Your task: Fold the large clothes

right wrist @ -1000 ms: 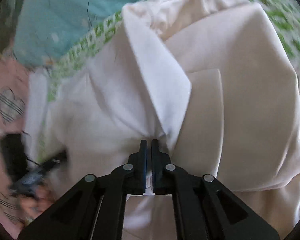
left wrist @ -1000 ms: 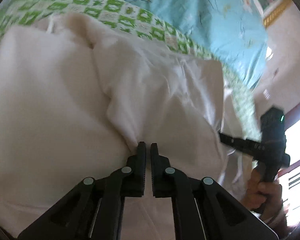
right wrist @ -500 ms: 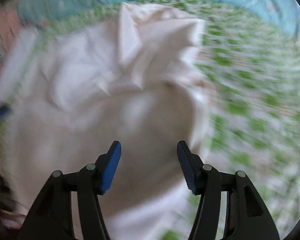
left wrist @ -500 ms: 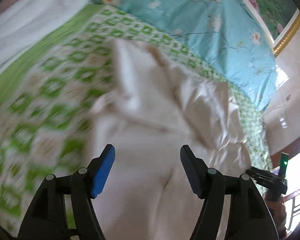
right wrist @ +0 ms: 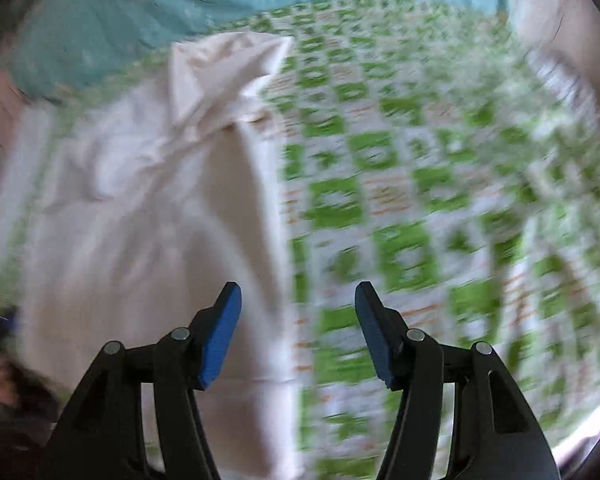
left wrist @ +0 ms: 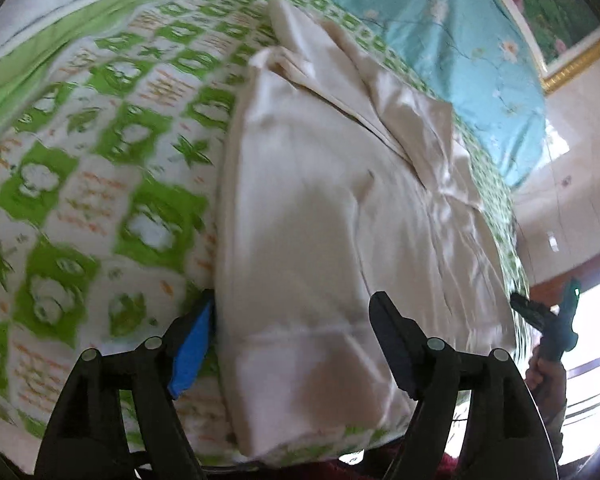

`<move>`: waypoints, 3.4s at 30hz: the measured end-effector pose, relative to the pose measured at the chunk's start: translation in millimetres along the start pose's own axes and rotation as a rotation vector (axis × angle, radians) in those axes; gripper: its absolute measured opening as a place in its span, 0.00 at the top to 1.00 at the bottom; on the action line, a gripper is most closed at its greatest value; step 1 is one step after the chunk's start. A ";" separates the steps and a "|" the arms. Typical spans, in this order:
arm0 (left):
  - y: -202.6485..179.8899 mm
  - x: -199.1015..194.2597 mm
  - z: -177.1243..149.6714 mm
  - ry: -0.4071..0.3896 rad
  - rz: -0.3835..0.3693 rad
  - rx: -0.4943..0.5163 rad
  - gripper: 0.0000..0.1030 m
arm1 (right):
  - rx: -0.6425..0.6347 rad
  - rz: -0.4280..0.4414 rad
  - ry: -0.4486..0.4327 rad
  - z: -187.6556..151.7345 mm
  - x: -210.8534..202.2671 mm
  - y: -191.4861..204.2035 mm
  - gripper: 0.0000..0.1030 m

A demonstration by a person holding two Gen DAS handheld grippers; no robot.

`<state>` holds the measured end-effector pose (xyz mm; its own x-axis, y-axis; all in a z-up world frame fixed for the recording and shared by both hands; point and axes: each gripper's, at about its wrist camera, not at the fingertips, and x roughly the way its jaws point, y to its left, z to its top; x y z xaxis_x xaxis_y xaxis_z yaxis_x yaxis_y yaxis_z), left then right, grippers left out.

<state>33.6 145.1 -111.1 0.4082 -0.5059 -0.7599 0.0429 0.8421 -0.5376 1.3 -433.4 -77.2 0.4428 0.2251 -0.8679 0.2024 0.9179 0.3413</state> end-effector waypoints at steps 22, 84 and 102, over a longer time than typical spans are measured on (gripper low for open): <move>7.4 -1.7 -21.6 0.028 -0.141 -0.011 0.89 | 0.160 0.529 0.086 -53.6 27.2 -4.2 0.86; -156.4 165.2 210.7 0.002 -0.098 0.305 0.67 | -0.388 0.328 0.051 175.9 132.8 149.1 0.42; -49.9 139.7 325.1 -0.269 0.080 0.016 0.72 | 0.156 0.174 -0.227 261.6 147.6 26.8 0.43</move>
<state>384.9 93.1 -71.6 0.6381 -0.3717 -0.6743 0.0140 0.8812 -0.4725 300.6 -461.1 -101.8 0.6625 0.2792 -0.6951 0.2302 0.8072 0.5436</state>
